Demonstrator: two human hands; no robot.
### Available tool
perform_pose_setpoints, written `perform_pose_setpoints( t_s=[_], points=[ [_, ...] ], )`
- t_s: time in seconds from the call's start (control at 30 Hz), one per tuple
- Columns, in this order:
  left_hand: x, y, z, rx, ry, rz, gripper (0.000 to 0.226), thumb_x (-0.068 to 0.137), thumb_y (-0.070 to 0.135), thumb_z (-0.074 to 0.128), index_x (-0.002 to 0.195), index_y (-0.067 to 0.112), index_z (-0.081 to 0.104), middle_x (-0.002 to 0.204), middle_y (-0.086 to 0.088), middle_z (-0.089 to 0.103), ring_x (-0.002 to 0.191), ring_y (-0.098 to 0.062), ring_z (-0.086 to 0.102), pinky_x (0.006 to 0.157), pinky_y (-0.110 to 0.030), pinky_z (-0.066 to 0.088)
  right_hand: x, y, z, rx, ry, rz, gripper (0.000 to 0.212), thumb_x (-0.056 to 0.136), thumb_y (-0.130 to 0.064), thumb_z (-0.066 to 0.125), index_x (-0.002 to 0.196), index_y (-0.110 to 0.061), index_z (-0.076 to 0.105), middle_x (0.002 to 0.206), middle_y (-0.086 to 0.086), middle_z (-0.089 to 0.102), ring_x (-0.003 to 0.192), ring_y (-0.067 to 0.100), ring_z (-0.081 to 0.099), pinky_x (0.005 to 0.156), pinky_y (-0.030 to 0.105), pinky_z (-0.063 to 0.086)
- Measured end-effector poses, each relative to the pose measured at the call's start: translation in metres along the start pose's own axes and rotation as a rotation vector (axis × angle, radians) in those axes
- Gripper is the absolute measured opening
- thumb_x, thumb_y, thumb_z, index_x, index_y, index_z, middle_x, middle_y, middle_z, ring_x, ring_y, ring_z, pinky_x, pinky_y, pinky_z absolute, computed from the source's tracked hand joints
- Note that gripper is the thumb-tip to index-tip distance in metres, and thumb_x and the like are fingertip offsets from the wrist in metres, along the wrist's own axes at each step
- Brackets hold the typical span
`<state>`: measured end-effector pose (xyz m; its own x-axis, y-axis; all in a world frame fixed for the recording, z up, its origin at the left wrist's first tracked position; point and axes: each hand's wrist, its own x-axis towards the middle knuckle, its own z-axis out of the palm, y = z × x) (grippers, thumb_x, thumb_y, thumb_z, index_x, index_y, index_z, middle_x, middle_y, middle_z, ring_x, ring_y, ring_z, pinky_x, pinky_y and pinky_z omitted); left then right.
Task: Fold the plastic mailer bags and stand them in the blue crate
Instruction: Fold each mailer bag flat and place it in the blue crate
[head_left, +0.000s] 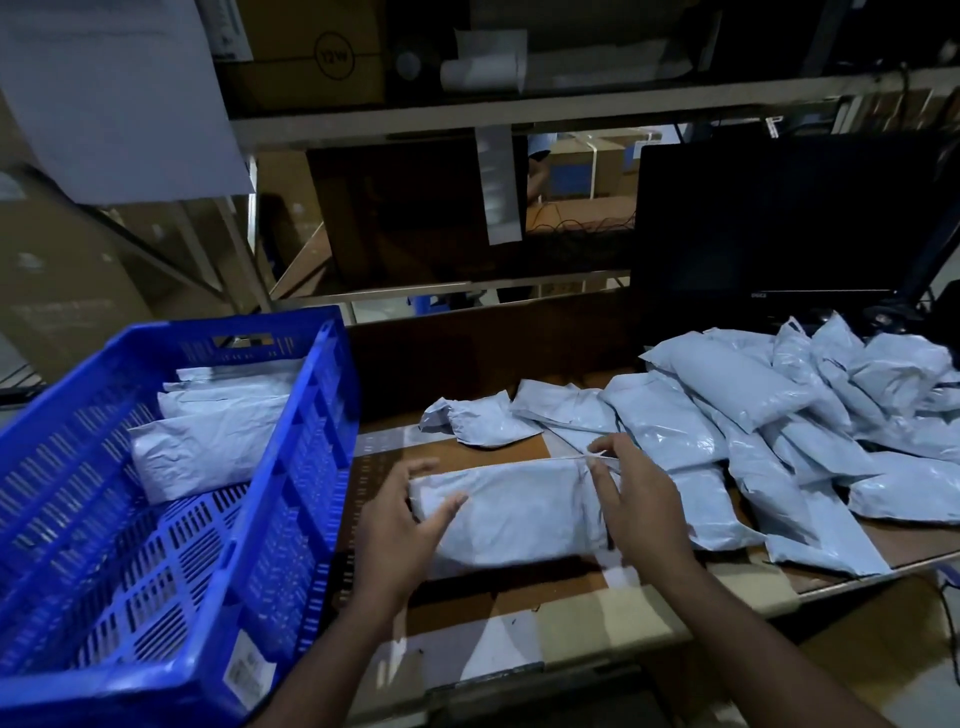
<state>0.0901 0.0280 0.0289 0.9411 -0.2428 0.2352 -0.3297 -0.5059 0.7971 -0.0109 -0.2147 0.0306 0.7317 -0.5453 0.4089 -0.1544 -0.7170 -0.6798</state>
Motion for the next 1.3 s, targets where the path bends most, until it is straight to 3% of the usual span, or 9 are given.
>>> perform_pose_setpoints(
  t_s=[0.23, 0.33, 0.43, 0.53, 0.63, 0.87, 1.0, 1.13, 1.3],
  points=[
    [0.001, -0.027, 0.026, 0.310, -0.025, -0.076, 0.072, 0.082, 0.055, 0.076, 0.142, 0.030, 0.045, 0.144, 0.005, 0.053, 0.128, -0.014, 0.054, 0.092, -0.026, 0.051, -0.001, 0.024, 0.042, -0.323, -0.222, 0.000, 0.023, 0.097, -0.019, 0.057, 0.119, -0.024, 0.060, 0.107, -0.002, 0.064, 0.099, 0.021, 0.062, 0.084, 0.039, 0.052],
    [-0.002, -0.018, 0.028, 0.556, -0.007, 0.016, 0.068, 0.094, 0.061, 0.055, 0.152, 0.030, 0.037, 0.157, 0.005, 0.039, 0.141, -0.014, 0.040, 0.107, -0.028, 0.042, -0.014, 0.029, 0.058, -0.468, -0.233, -0.190, 0.030, 0.089, -0.018, 0.070, 0.119, -0.014, 0.067, 0.122, 0.007, 0.066, 0.116, 0.028, 0.062, 0.104, 0.043, 0.047],
    [-0.005, -0.011, 0.037, 0.559, -0.246, 0.182, 0.060, 0.105, 0.054, 0.036, 0.159, 0.031, 0.024, 0.167, 0.010, 0.019, 0.153, -0.010, 0.017, 0.123, -0.031, 0.019, -0.029, 0.010, 0.069, -0.400, -0.431, -0.242, 0.050, 0.102, -0.044, 0.046, 0.147, -0.020, 0.049, 0.155, 0.001, 0.043, 0.145, 0.021, 0.037, 0.122, 0.042, 0.021],
    [-0.011, -0.030, 0.051, 0.692, -0.468, 0.356, 0.078, 0.098, 0.063, -0.006, 0.163, 0.022, 0.010, 0.170, 0.005, 0.005, 0.153, -0.003, -0.007, 0.126, -0.030, -0.002, -0.047, 0.010, 0.086, -0.498, -0.547, -0.279, 0.064, 0.105, -0.056, 0.011, 0.145, -0.026, 0.052, 0.155, 0.000, 0.041, 0.143, 0.022, 0.042, 0.120, 0.045, 0.016],
    [-0.016, -0.052, 0.059, 0.699, -0.436, 0.377, 0.100, 0.084, 0.066, -0.032, 0.163, 0.020, 0.009, 0.170, 0.004, 0.005, 0.154, -0.005, -0.006, 0.127, -0.032, -0.003, -0.058, 0.018, 0.092, -0.570, -0.595, -0.251, 0.060, 0.106, -0.057, 0.017, 0.146, -0.028, 0.050, 0.154, 0.001, 0.044, 0.142, 0.022, 0.043, 0.112, 0.048, 0.016],
    [-0.016, -0.051, 0.062, 0.684, -0.402, 0.372, 0.098, 0.086, 0.064, -0.029, 0.162, 0.019, 0.013, 0.169, 0.003, 0.008, 0.156, -0.009, 0.004, 0.127, -0.034, 0.001, -0.053, 0.018, 0.093, -0.590, -0.608, -0.255, 0.056, 0.106, -0.057, 0.025, 0.150, -0.029, 0.043, 0.159, -0.001, 0.037, 0.146, 0.020, 0.035, 0.115, 0.047, 0.011],
    [-0.015, -0.053, 0.061, 0.692, -0.429, 0.349, 0.090, 0.090, 0.064, -0.022, 0.163, 0.021, 0.011, 0.170, 0.005, 0.007, 0.155, -0.007, 0.001, 0.126, -0.033, -0.003, -0.049, 0.018, 0.090, -0.535, -0.639, -0.251, 0.062, 0.105, -0.061, 0.014, 0.157, -0.031, 0.027, 0.165, -0.006, 0.013, 0.153, 0.018, 0.014, 0.118, 0.045, -0.002],
    [-0.017, -0.053, 0.061, 0.726, -0.425, 0.332, 0.072, 0.100, 0.058, 0.004, 0.163, 0.022, 0.010, 0.170, 0.006, 0.006, 0.155, -0.009, -0.004, 0.125, -0.036, -0.008, -0.052, 0.027, 0.077, -0.481, -0.608, -0.231, 0.070, 0.100, -0.070, 0.006, 0.160, -0.035, 0.001, 0.162, -0.013, -0.018, 0.151, 0.010, -0.018, 0.121, 0.039, -0.014],
    [-0.017, -0.054, 0.060, 0.671, -0.408, 0.298, 0.075, 0.100, 0.062, 0.009, 0.163, 0.023, 0.006, 0.170, 0.007, 0.000, 0.155, -0.008, -0.007, 0.127, -0.035, -0.006, -0.052, 0.033, 0.063, -0.504, -0.586, -0.158, 0.087, 0.084, -0.083, -0.012, 0.158, -0.038, -0.007, 0.163, -0.013, -0.022, 0.151, 0.009, -0.019, 0.124, 0.038, -0.010]
  ],
)
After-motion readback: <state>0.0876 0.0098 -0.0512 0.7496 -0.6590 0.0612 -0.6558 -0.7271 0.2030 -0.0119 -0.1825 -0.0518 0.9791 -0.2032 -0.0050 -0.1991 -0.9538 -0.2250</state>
